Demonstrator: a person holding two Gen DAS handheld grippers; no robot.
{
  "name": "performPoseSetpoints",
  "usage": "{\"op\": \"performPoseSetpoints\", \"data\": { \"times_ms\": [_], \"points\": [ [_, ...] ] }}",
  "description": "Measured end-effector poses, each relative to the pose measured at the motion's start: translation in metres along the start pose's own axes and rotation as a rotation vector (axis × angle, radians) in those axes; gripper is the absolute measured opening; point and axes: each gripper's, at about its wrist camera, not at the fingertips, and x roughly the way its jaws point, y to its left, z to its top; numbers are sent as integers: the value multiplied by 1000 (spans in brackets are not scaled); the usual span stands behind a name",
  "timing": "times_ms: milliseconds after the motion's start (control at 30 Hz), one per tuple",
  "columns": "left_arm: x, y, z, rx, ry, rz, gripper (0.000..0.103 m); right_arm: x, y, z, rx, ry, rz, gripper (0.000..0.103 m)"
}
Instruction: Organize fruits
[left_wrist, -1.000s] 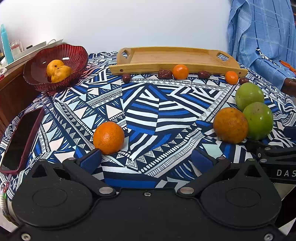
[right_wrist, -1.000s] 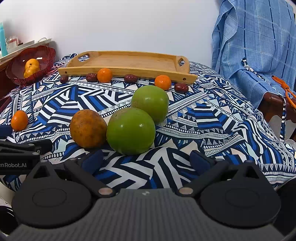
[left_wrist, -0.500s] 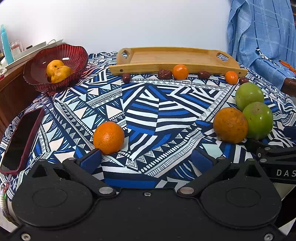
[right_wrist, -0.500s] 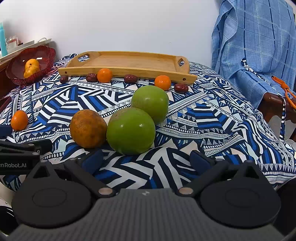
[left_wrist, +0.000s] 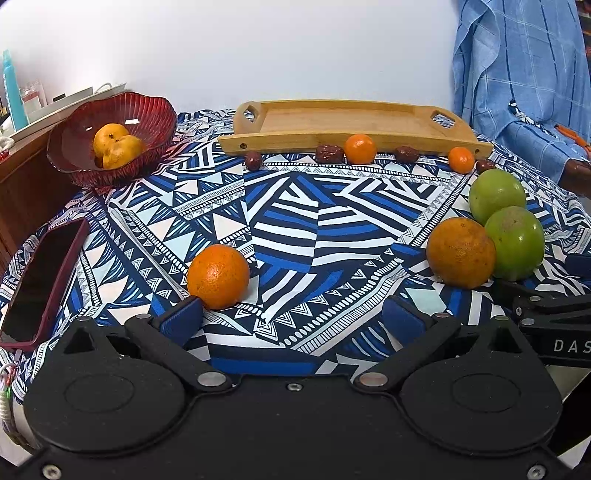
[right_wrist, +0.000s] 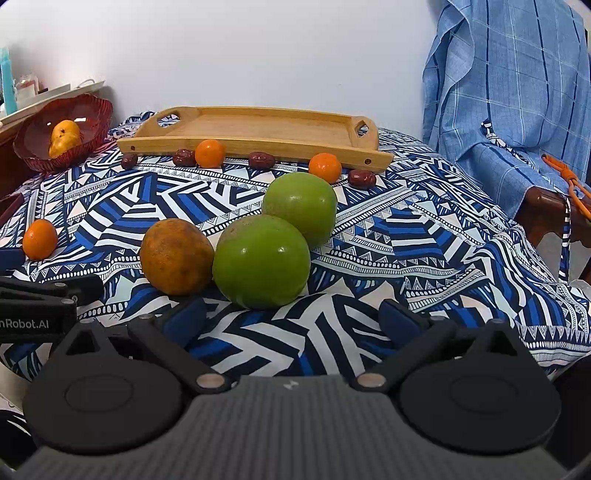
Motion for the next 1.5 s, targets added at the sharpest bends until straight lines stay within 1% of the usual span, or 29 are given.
{"op": "performPoseSetpoints", "data": {
  "times_ms": [200,333,400,433,467,500,533,667,700,833,933,1000,1100,1167,1200,1267,1300,1367,1467,1500],
  "points": [
    [1,-2,2,-1,12,16,103,-1,3,-1,10,-4,-19,103],
    [-1,3,1,-14,0,1,102,-1,1,1,19,-1,-11,103],
    [-3,4,0,-4,-16,0,99,-1,0,1,22,-9,-8,103],
    [-5,3,-1,3,-25,3,95,-3,0,0,20,-14,-3,102],
    [-7,3,-1,6,-36,10,89,-3,0,0,19,-18,4,100],
    [-9,3,-1,7,-49,20,86,-5,1,-1,20,-23,9,98],
    [-10,4,-1,9,-61,27,81,-5,0,0,23,-28,18,96],
    [-12,9,2,-8,-82,47,72,-6,2,2,5,-51,37,88],
    [-12,12,3,-21,-84,50,70,-6,3,3,-5,-57,41,84],
    [-10,23,7,-74,-87,63,67,-5,5,3,-24,-76,63,77],
    [-8,29,8,-101,-99,108,67,-5,6,3,-36,-83,73,76],
    [-5,32,8,-106,-97,124,67,-5,7,3,-42,-88,78,75],
    [-1,36,9,-112,-77,108,66,-4,8,3,-48,-94,88,73],
    [1,36,9,-116,-64,97,60,-3,9,3,-53,-98,93,72],
    [2,36,8,-114,-59,90,58,-2,9,3,-56,-100,96,71],
    [4,35,7,-111,-46,81,48,-2,10,3,-60,-103,102,68],
    [4,34,7,-112,-42,79,46,-1,10,3,-63,-103,106,67],
    [5,34,7,-118,-39,74,37,-1,11,3,-68,-107,107,65],
    [5,34,7,-122,-41,74,37,0,12,3,-72,-116,108,63],
    [5,34,7,-124,-42,74,37,0,11,3,-72,-119,109,60]
  ]
}}
